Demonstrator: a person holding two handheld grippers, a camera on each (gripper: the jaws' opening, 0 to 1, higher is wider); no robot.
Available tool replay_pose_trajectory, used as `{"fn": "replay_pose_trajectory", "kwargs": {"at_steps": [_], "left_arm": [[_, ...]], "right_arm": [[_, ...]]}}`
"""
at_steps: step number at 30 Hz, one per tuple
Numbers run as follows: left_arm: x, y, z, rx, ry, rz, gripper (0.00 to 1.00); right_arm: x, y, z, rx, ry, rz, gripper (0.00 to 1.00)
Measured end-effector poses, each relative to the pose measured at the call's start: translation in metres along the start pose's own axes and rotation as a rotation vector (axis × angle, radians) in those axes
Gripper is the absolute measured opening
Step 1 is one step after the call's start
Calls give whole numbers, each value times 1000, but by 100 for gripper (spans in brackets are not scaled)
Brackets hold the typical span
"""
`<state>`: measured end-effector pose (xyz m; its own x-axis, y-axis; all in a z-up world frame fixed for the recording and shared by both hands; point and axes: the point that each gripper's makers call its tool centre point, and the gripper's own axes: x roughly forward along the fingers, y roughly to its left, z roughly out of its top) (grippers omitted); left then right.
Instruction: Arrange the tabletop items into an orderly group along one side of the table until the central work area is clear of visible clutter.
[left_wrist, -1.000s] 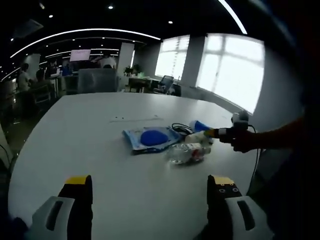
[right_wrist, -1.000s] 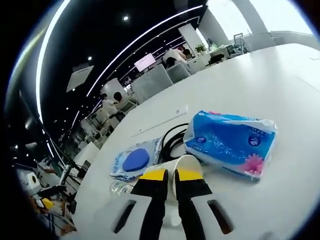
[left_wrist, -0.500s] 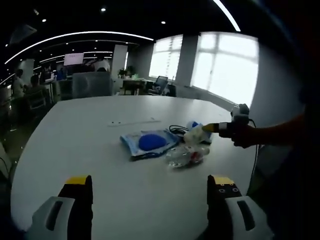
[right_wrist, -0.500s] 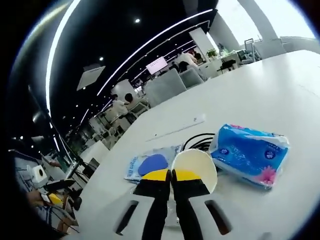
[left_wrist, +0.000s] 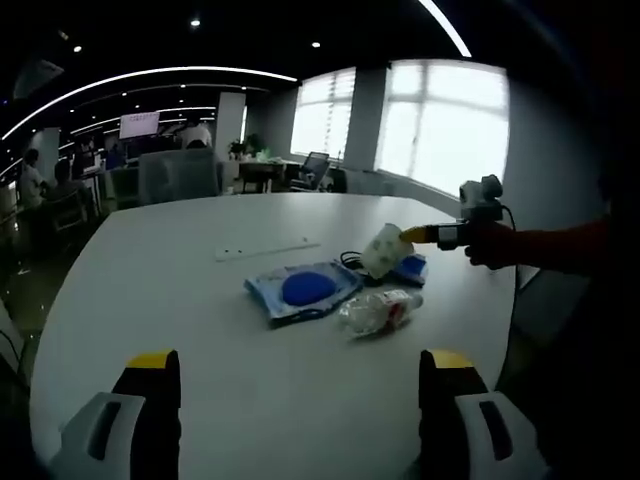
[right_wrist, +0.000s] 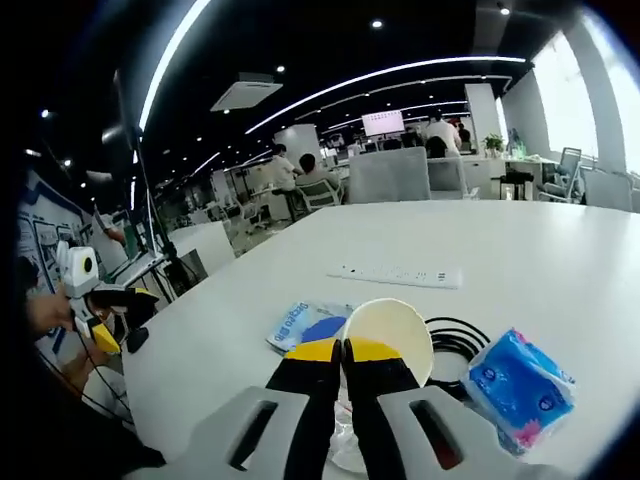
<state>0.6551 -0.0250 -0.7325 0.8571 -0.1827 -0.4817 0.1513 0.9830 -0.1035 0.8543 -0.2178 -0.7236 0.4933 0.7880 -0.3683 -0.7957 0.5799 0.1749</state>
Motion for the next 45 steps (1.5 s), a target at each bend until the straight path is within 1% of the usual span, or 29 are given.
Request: {"fn": "replay_pose_trajectory", "kwargs": {"at_steps": [2,5,6,7,9,11,13,15,21,24,27,32,35,39,40,42,45], "left_arm": [[0,2,1,11,-2,-2,99],[-1,5,-1,32,12,-8,99],[-1,5,-1,34,13,-8,99],[-1,5,-1,39,18,-11,99],[-2,5,-1,42,17,-14,99],[-3,5,-1,46,21,-17,99],[-3,5,-2,49,24,-17,99],[-5,4,-1,52,22,-20,99],[-7,6,-3,46,25,-15,99],[-9,8,-3,41,22,-12,99],[-10,11,-4,37,19,-10,99],[-9,15,-7,51,36,-13,99],[-8,17,-6,47,34,-13,99],[-6,23,-5,44,30,-14,99],[-5,25,-5,45,30,-14,99],[-4,27,-5,45,30,-15,99],[-4,29,-5,45,28,-17,99]], "right_arm": [[4,4,5,-23,2,7,0],[9,12,15,-63,6,29,0],[10,13,15,-70,7,31,0],[13,18,20,-101,13,45,0],[18,24,21,-134,28,66,0],[23,31,26,-171,46,90,0],[26,35,26,-190,51,103,0],[33,43,35,-213,53,126,0],[49,63,47,-281,67,174,0],[57,72,47,-303,69,194,0],[66,85,47,-355,84,215,0],[81,102,52,-415,91,249,0],[86,111,53,-430,94,267,0],[99,119,52,-466,103,291,0],[104,121,50,-476,107,298,0],[108,128,47,-509,119,307,0],[118,136,42,-529,129,324,0]]}}
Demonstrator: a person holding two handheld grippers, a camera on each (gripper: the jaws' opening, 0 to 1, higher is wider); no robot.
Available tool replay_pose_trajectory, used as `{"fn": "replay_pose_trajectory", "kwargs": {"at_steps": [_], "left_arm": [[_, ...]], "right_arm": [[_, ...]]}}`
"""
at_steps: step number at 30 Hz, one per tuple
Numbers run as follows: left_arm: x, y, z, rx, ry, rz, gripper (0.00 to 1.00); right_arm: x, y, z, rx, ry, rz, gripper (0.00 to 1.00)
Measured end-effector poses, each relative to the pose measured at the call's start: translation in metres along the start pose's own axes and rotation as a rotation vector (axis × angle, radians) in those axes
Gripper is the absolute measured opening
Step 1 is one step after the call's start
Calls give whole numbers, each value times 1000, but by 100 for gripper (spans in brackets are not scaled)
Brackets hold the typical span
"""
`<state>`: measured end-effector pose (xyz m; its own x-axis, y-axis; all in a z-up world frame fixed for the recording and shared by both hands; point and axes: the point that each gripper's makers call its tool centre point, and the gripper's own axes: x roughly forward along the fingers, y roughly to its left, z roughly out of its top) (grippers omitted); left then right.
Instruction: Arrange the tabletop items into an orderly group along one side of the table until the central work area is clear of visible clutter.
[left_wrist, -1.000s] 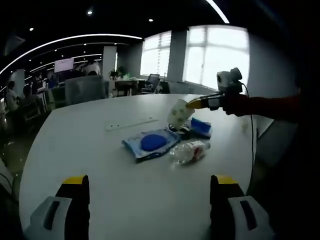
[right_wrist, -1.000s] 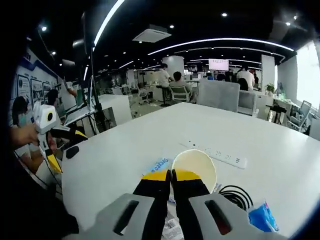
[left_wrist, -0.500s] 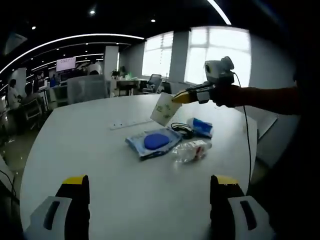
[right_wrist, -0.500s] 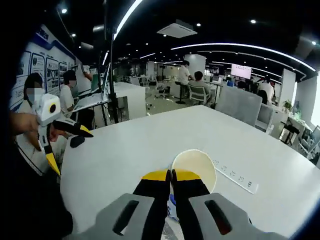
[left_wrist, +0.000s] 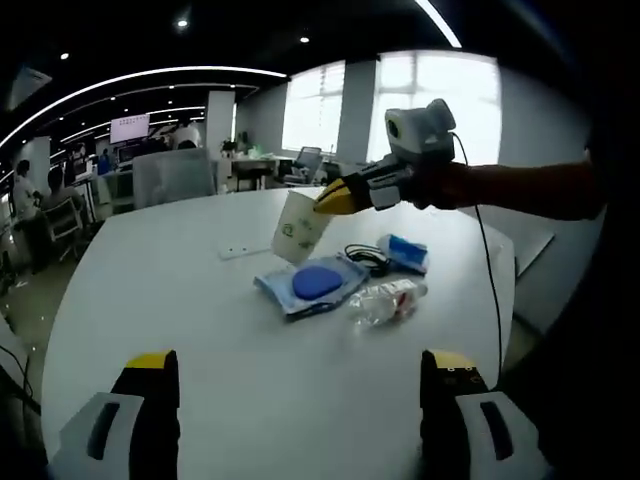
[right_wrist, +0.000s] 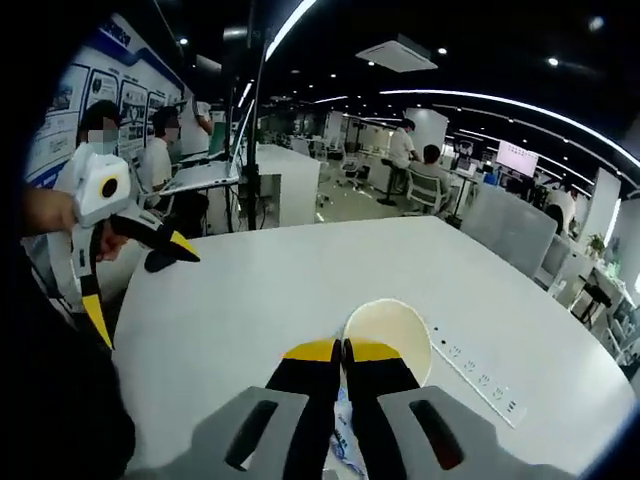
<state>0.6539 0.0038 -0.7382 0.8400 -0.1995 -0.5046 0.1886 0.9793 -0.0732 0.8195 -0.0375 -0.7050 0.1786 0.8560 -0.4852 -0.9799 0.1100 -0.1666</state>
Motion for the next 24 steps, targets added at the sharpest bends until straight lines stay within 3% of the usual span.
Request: {"fn": "replay_pose_trajectory", "kwargs": {"at_steps": [10,24], "left_arm": [[1,3,-2,10,8,-2,98],[2,5,-4,-11,16,7,97]], "right_arm": [[35,15,8,-33,15,36,0],[69,37,-23,-233,133,88,0]]}}
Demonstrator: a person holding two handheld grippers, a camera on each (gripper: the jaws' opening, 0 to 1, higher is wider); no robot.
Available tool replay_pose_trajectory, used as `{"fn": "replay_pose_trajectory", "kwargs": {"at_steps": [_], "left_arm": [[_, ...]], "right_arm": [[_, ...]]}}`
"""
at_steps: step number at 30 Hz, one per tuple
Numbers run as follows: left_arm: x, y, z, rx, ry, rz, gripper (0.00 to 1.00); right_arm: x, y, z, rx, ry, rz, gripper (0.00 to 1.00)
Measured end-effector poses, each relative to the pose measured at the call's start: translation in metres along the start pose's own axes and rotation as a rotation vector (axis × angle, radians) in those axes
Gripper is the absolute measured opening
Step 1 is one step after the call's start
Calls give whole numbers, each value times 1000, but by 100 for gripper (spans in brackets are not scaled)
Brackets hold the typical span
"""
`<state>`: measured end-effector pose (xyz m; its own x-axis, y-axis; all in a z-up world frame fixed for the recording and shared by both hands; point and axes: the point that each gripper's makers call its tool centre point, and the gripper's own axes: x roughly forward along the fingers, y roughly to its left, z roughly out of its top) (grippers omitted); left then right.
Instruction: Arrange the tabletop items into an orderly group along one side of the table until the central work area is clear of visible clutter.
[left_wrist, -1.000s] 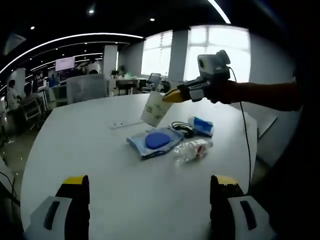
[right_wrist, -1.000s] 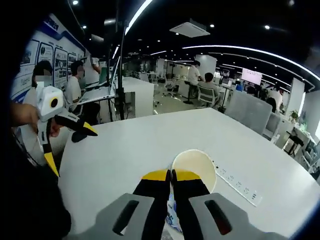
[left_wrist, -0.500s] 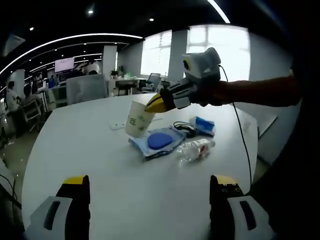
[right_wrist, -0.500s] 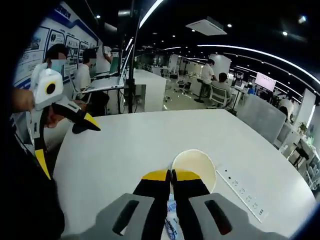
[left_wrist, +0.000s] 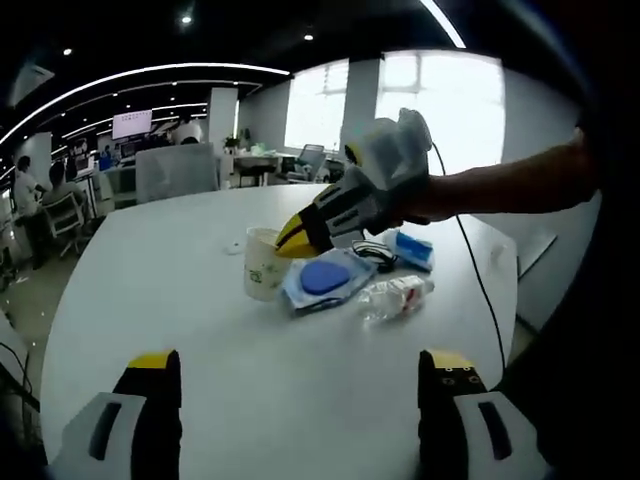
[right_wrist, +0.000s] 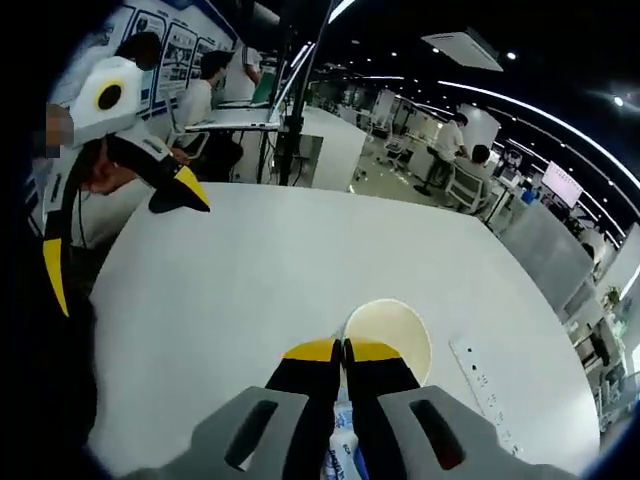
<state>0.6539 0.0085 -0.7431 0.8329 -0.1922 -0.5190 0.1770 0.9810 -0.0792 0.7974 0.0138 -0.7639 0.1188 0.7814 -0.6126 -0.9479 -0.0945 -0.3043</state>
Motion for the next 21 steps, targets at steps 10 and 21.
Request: {"fn": "replay_pose_trajectory", "kwargs": {"at_steps": [10,21], "left_arm": [[0,0,-6,-18,8,-3,96],[2,-1,-9,-19,18,-12,96]], "right_arm": [[18,5,-13,-53,68,9,0],[27,9,-18,-70,88,21,0]]}}
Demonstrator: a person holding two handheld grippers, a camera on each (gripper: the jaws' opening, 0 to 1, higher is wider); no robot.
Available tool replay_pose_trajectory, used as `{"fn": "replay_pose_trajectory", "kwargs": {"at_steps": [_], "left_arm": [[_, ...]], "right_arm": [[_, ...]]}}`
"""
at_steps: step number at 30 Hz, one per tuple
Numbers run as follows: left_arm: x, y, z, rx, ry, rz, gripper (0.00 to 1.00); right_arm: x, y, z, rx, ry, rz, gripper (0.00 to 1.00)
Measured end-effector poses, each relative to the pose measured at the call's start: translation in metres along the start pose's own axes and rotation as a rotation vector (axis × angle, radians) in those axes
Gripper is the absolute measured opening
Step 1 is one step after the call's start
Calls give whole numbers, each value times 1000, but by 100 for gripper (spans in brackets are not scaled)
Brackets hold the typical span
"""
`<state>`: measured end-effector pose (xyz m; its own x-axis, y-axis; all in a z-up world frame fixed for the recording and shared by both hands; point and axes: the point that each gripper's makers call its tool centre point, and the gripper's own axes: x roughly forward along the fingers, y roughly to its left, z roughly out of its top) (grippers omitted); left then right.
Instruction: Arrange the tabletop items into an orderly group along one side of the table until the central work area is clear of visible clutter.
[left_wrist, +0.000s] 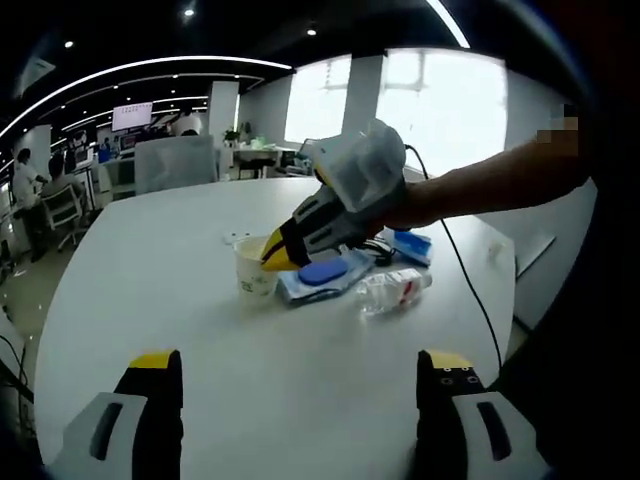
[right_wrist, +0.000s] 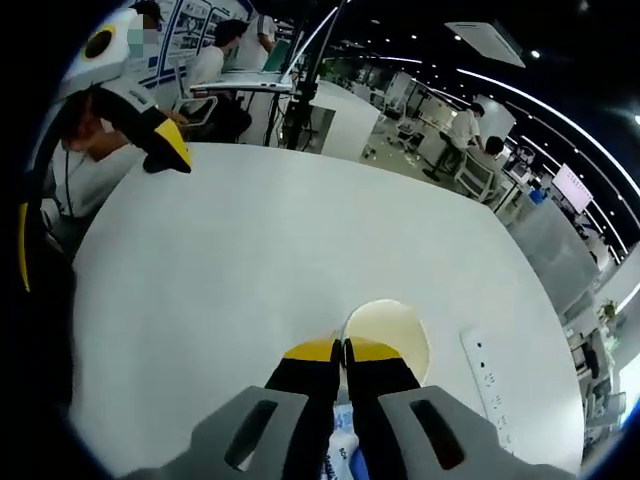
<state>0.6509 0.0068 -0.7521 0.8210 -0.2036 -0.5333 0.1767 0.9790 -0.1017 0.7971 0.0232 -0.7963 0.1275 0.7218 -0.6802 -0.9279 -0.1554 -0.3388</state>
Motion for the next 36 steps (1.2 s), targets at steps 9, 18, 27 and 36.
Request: {"fn": "replay_pose_trajectory", "kwargs": {"at_steps": [9,18,27,36], "left_arm": [[-4,4,-2,-9,0,10,96],[-8,9,-7,-14,5,23,96],[-7,5,1,-1,-8,18,97],[-4,-5,10,24,-12,6,98]], "right_arm": [[12,2,6,-21,-1,4,1],[16,3,7,-39,-1,1,9],[-8,-6,26,43,-94,-58,23],[-48,-14,17,223,-164,-141,35]]}}
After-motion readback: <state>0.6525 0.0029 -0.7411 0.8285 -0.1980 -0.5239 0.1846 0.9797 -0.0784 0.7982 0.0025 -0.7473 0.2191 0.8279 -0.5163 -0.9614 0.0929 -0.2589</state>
